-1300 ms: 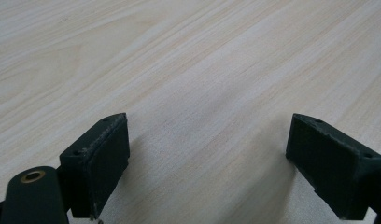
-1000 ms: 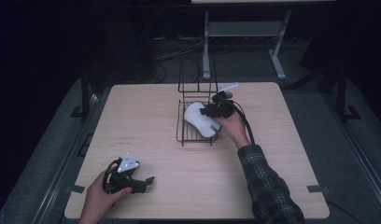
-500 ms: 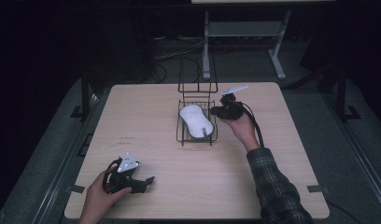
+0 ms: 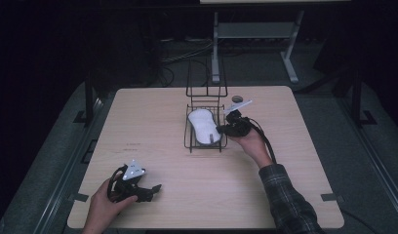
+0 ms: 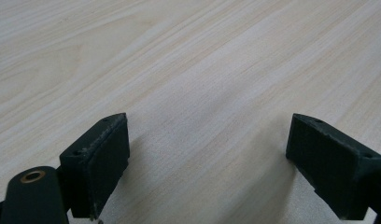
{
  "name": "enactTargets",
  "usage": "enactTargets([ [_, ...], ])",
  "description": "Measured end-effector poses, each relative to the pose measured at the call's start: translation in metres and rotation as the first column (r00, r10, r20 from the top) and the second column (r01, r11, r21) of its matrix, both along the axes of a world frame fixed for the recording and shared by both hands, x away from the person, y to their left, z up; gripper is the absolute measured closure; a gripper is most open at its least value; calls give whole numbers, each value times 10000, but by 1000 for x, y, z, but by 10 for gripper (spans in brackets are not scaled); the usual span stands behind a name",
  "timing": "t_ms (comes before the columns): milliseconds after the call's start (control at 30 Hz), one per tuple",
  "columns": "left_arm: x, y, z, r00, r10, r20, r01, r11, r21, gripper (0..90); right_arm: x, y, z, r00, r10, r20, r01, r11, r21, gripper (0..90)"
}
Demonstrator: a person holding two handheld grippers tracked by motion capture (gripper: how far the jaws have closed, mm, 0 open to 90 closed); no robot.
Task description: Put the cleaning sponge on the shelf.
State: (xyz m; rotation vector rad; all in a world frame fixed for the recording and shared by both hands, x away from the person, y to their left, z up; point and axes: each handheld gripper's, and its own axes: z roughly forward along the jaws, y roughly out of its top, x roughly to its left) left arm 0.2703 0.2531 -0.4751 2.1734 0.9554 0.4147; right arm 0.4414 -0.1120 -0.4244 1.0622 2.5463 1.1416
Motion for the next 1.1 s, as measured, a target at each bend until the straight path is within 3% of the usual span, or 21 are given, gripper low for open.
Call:
enactTargets([
  [200, 0, 0, 0, 10000, -4, -1, 4, 10000, 6, 125, -4, 9, 1, 9994, 314, 169, -312, 9995, -110, 895],
  [467, 0, 0, 0, 10000, -4, 1, 4, 10000, 20, 125, -7, -2, 9, 9995, 27, 305, -30, 10000, 93, 871],
  [933, 0, 0, 0, 10000, 2, 0, -2, 10000, 0, 125, -21, -36, 18, 9964, -736, 425, 718, 9966, 410, 528],
  [1100, 0, 0, 0, 10000, 1, -1, -1, 10000, -1, 125, -30, -48, 16, 9908, -1107, 778, 1079, 9934, 394, 410],
])
